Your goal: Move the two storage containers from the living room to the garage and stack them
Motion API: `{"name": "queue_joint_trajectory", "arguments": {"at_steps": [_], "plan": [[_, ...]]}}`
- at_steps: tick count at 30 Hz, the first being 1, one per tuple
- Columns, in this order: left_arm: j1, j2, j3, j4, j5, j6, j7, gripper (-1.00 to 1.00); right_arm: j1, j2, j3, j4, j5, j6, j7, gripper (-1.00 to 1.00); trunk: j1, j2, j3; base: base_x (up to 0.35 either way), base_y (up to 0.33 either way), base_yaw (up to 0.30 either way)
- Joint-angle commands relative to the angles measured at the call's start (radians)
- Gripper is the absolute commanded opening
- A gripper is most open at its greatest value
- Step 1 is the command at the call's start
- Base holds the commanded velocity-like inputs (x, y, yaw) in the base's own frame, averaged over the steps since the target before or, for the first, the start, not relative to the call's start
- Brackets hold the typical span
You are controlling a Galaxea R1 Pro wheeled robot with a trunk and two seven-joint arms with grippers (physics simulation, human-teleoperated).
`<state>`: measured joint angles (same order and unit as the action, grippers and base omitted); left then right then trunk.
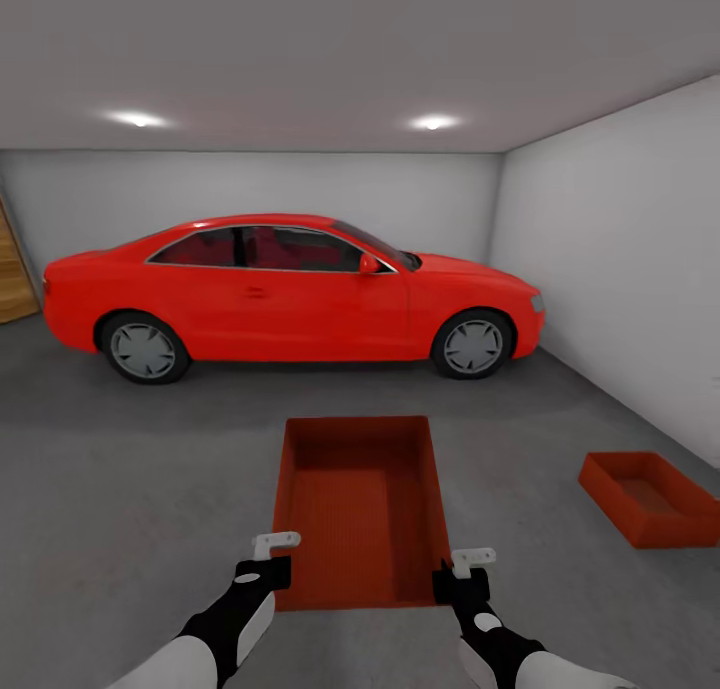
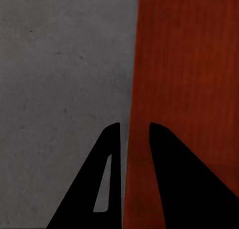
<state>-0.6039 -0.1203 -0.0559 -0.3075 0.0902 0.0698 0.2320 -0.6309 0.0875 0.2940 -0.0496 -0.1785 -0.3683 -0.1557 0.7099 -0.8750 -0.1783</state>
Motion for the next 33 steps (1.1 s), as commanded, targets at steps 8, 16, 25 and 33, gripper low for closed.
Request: {"name": "queue_joint_trajectory", "arguments": {"at_steps": [8, 16, 25, 33], "plan": [[0.000, 0.001, 0.008, -0.004, 0.001, 0.007, 0.012, -1.00, -0.001, 0.000, -0.027, 0.002, -0.030, -0.009, -0.015, -1.00, 0.001, -0.001, -0.001, 0.320, 0.142, -0.281], [0.000, 0.001, 0.008, -0.004, 0.001, 0.007, 0.012, -1.00, -0.001, 0.000, -0.027, 0.002, -0.030, -0.009, -0.015, -1.00, 0.001, -0.001, -0.001, 0.320, 0.166, -0.282], [-0.001, 0.001, 0.008, -0.004, 0.000, 0.007, 0.012, -1.00, -0.001, 0.000, -0.027, 0.002, -0.030, -0.009, -0.015, -1.00, 0.001, -0.001, -0.001, 0.320, 0.168, -0.282], [0.000, 0.001, 0.008, -0.004, 0.001, 0.007, 0.011, -1.00, -0.001, 0.000, -0.027, 0.002, -0.030, -0.009, -0.015, -1.00, 0.001, -0.001, -0.001, 0.320, 0.124, -0.282]]}}
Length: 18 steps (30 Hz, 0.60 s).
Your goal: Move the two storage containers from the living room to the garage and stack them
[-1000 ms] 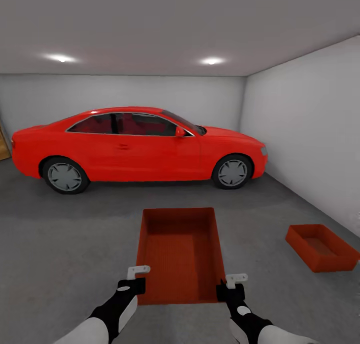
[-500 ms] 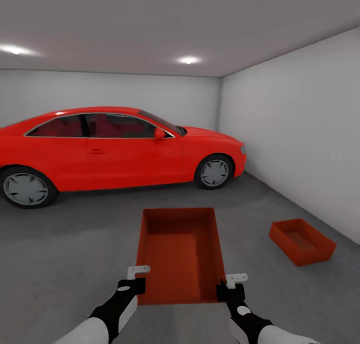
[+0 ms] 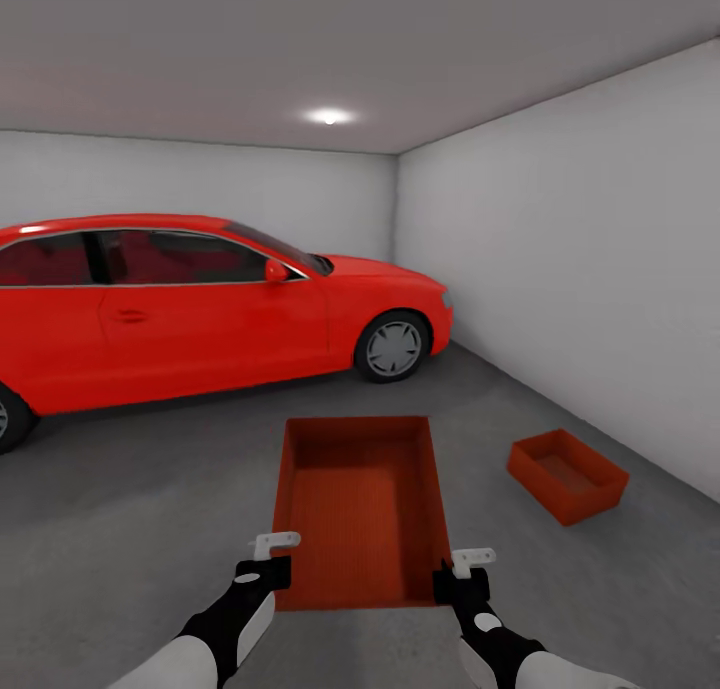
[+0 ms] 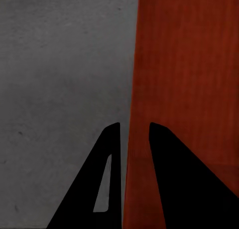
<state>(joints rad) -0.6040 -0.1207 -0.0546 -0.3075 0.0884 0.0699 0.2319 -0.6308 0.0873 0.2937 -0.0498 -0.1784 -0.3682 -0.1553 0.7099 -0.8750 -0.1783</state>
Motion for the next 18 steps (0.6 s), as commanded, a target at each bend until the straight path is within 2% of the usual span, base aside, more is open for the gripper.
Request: {"name": "queue_joint_trajectory", "arguments": {"at_steps": [1, 18], "plan": [[0.000, 0.001, 0.007, -0.004, 0.002, 0.007, 0.011, -1.00, -0.001, 0.000, -0.027, 0.002, -0.030, -0.009, -0.015, -1.00, 0.001, -0.001, -0.001, 0.320, 0.098, -0.282], [0.000, 0.001, 0.007, -0.004, 0.002, 0.007, 0.010, -1.00, -0.001, 0.000, -0.027, 0.002, -0.030, -0.009, -0.015, -1.00, 0.001, -0.001, -0.001, 0.320, 0.096, -0.282]]}}
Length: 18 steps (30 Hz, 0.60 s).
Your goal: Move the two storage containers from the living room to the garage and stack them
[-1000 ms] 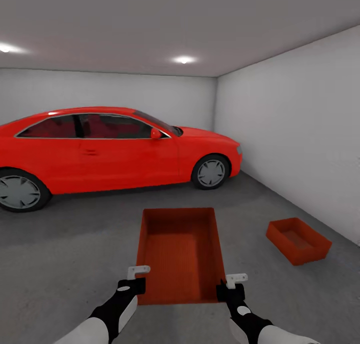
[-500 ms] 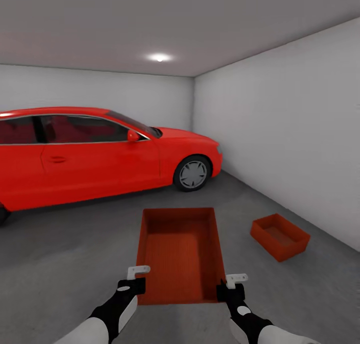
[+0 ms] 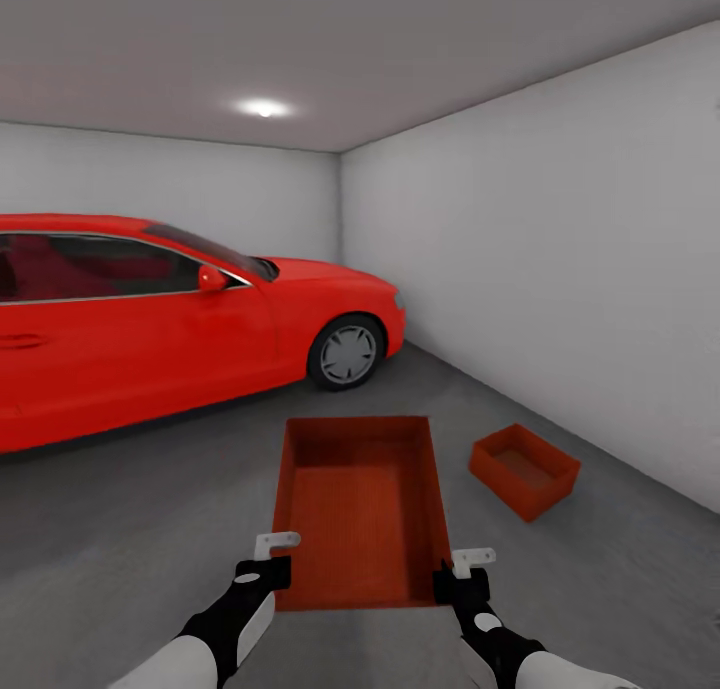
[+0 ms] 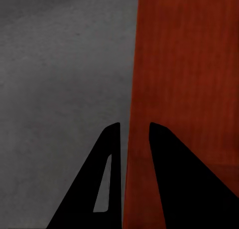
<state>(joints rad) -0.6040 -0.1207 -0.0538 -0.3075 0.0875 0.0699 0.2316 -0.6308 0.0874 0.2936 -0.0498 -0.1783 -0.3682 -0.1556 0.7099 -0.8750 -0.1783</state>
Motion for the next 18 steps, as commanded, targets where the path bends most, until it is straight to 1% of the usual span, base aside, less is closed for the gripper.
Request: {"name": "queue_joint_trajectory", "arguments": {"at_steps": [1, 18], "plan": [[0.000, 0.001, 0.006, -0.004, 0.003, 0.007, 0.011, -1.00, -0.001, 0.000, -0.027, 0.002, -0.030, -0.009, -0.015, -1.00, 0.001, -0.001, -0.001, 0.320, 0.096, -0.282], [0.000, 0.001, 0.006, -0.004, 0.003, 0.007, 0.011, -1.00, -0.001, 0.000, -0.027, 0.002, -0.030, -0.009, -0.015, -1.00, 0.001, -0.001, -0.001, 0.320, 0.096, -0.282]]}}
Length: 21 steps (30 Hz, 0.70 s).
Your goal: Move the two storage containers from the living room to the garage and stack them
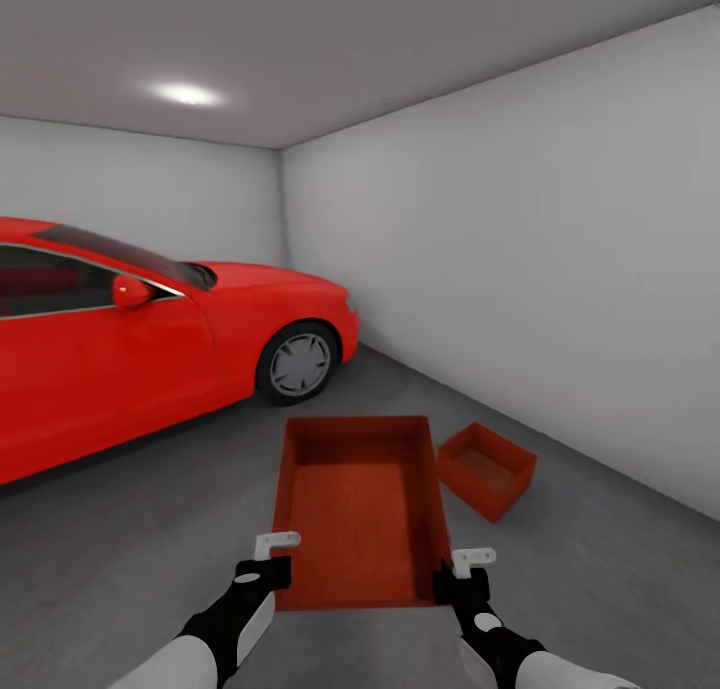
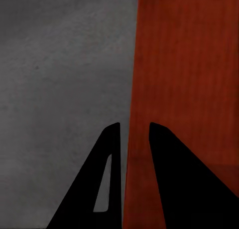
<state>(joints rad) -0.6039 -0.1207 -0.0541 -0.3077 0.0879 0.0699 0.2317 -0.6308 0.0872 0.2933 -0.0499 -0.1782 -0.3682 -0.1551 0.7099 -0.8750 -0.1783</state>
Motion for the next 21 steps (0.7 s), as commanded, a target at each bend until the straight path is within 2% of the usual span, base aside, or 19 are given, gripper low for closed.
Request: {"name": "queue_joint_trajectory", "arguments": {"at_steps": [1, 21], "plan": [[0.000, 0.001, 0.007, -0.004, 0.003, 0.007, 0.011, -1.00, -0.001, 0.000, -0.026, 0.002, -0.030, -0.009, -0.015, -1.00, 0.001, -0.001, -0.001, 0.320, 0.096, -0.282], [0.000, 0.001, 0.007, -0.005, 0.003, 0.007, 0.011, -1.00, -0.001, -0.001, -0.026, 0.002, -0.030, -0.009, -0.015, -1.00, 0.001, -0.001, -0.001, 0.320, 0.096, -0.282]]}}
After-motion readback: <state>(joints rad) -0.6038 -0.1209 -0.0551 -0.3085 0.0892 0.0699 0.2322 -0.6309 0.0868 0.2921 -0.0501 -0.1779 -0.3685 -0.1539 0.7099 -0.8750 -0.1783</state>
